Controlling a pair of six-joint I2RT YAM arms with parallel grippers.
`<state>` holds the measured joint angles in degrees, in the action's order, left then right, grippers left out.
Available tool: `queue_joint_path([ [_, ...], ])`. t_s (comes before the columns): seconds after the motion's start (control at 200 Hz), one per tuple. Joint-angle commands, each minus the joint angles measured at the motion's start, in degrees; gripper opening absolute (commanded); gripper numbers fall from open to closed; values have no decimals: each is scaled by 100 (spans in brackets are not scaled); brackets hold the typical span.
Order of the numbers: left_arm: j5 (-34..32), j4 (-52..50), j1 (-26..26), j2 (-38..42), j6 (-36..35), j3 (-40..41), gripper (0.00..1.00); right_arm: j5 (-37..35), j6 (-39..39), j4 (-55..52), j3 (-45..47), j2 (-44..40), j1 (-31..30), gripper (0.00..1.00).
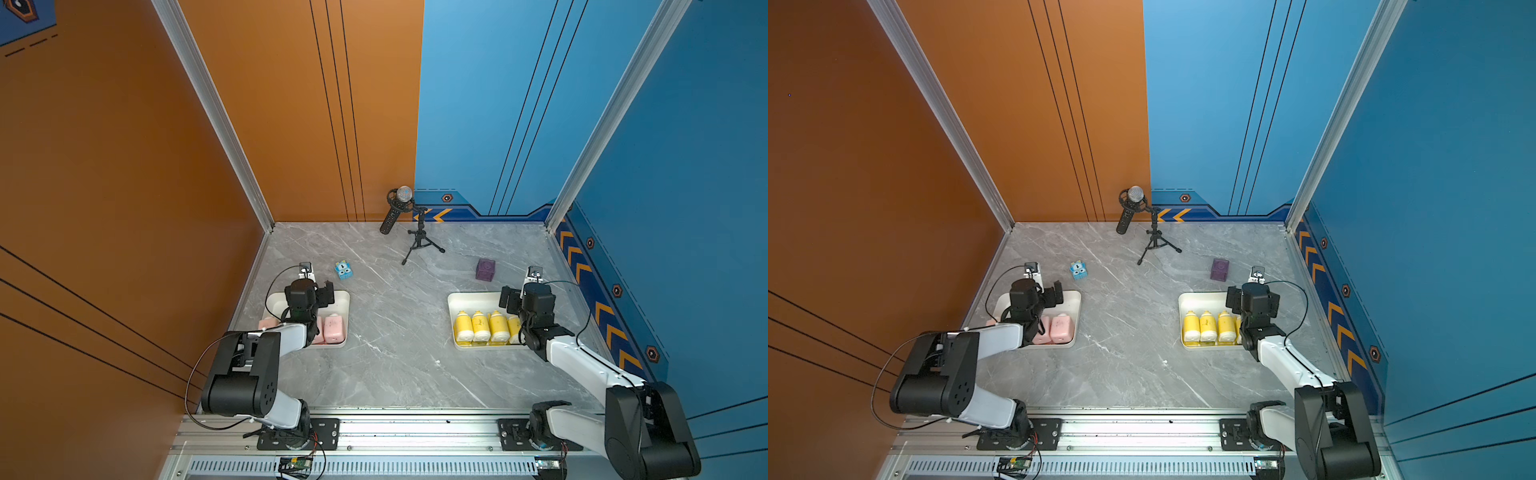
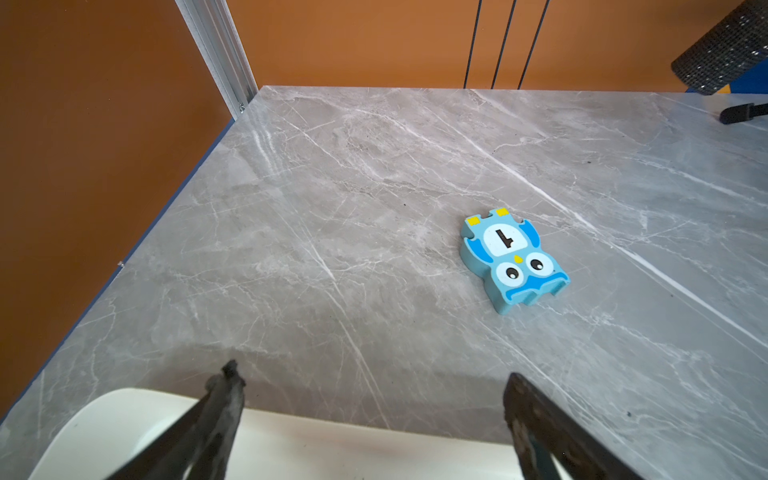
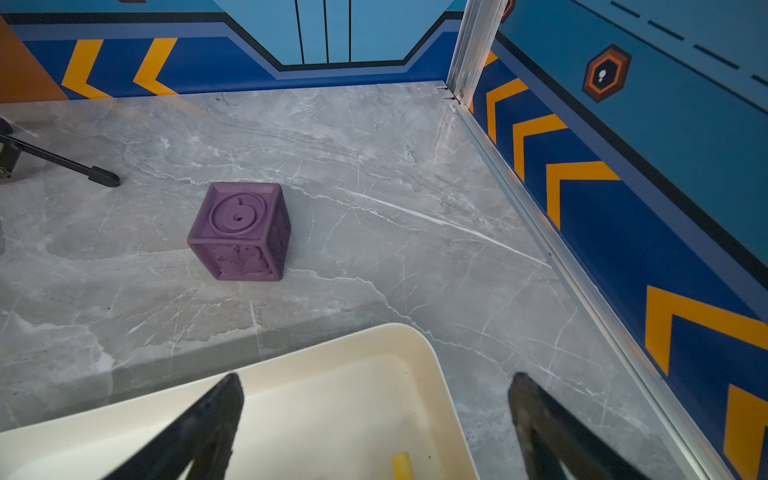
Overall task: Place the pencil sharpeners by color into the storage box
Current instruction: Reset both arms
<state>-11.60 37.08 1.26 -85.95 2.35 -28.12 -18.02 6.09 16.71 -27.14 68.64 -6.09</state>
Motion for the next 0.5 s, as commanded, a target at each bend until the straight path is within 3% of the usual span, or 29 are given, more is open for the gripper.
queue_joint_path([
  [0.0, -110, 244, 41, 0, -70, 146, 98, 40, -195, 450, 180, 5, 46, 100],
  [0.495, 137, 664, 39, -53, -149, 364, 98, 444, -257, 1755, 678, 163, 292, 100],
])
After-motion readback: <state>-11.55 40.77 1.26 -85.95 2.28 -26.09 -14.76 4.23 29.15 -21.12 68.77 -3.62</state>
